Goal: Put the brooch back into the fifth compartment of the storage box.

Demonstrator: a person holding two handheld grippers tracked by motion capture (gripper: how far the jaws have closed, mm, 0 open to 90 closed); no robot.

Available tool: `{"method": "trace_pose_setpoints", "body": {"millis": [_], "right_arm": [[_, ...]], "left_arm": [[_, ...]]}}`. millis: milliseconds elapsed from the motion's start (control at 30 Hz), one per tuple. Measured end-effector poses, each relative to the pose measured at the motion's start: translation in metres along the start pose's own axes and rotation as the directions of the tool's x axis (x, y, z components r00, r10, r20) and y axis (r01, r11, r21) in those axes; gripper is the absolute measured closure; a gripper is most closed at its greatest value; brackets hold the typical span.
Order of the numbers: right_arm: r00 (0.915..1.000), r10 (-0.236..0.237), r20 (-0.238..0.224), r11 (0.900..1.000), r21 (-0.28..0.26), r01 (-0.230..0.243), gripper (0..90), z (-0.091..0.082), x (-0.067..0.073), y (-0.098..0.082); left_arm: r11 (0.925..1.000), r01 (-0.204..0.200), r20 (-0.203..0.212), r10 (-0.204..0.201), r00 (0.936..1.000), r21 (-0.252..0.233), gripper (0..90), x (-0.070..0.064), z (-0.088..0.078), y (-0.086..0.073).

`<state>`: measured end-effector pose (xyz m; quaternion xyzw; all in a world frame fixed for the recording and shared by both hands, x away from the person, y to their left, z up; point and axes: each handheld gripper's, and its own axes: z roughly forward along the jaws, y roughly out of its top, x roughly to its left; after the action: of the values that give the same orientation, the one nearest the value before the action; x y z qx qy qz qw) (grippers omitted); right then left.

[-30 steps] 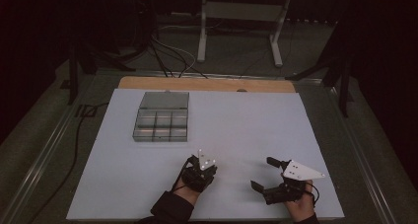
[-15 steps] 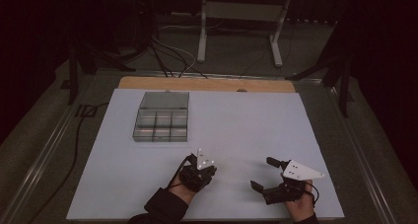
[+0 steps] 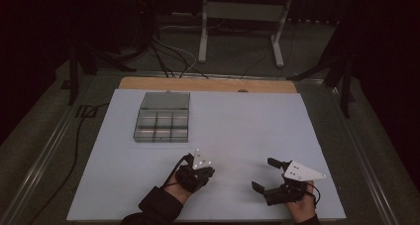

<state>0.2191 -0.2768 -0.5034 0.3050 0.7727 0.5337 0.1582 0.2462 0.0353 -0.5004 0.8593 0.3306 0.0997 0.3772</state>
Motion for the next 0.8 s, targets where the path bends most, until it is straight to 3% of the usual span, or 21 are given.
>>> {"method": "trace_pose_setpoints", "body": {"millis": [200,800], "right_arm": [[1.0000,0.000,-0.001,1.000,0.001,0.000,0.0,0.001,0.000,0.000],[1.0000,0.000,0.001,1.000,-0.001,0.000,0.0,0.000,0.000,0.000]], "left_arm": [[0.9999,-0.014,0.026,0.014,0.9996,0.001,87.3,0.008,-0.004,-0.002],[0.9979,-0.064,0.047,0.064,0.9968,-0.002,87.3,0.027,-0.016,-0.004]]}}
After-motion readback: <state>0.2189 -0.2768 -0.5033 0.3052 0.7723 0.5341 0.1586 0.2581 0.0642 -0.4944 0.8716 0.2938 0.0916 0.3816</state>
